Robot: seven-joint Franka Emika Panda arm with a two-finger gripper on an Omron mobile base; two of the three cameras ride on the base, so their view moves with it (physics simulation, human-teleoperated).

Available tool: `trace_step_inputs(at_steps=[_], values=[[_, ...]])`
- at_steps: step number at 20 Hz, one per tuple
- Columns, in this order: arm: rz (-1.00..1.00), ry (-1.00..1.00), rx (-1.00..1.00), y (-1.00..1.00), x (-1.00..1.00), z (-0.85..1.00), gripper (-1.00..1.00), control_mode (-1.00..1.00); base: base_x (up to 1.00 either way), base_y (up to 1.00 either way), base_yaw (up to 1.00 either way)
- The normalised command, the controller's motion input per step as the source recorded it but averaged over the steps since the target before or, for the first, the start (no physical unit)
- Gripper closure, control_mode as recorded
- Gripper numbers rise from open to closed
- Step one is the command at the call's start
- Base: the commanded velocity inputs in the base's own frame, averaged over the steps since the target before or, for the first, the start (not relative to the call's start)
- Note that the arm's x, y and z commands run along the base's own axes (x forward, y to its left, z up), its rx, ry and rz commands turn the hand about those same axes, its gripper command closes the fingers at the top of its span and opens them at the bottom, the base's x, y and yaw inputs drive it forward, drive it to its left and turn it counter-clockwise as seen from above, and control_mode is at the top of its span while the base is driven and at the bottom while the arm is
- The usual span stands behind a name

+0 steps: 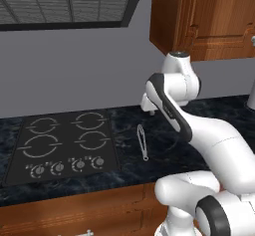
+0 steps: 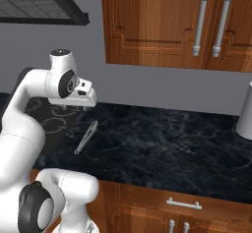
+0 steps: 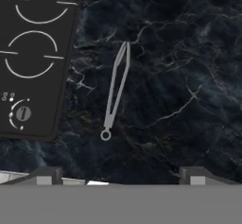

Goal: Pick up the tongs from the counter and place them near the plate next to the oven.

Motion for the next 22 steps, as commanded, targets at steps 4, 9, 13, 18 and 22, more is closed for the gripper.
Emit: trace_step_inputs(at_steps=[4,9,13,18,22], values=[[0.00,0.00,0.00,0.28,0.00,-0.48,-1.00,-1.00,0.00,0.00,0.00],[-0.01,0.00,0.00,0.08,0.12,-0.47,-1.00,-1.00,0.00,0.00,0.00],[-0.06,0.02,0.00,0.00,0.31,-0.38,-1.00,-1.00,0.00,0.00,0.00],[-0.06,0.06,0.00,0.00,0.40,-0.42,-1.00,-1.00,0.00,0.00,0.00],[-0.06,0.06,0.00,0.00,0.39,-0.41,-1.00,-1.00,0.00,0.00,0.00]])
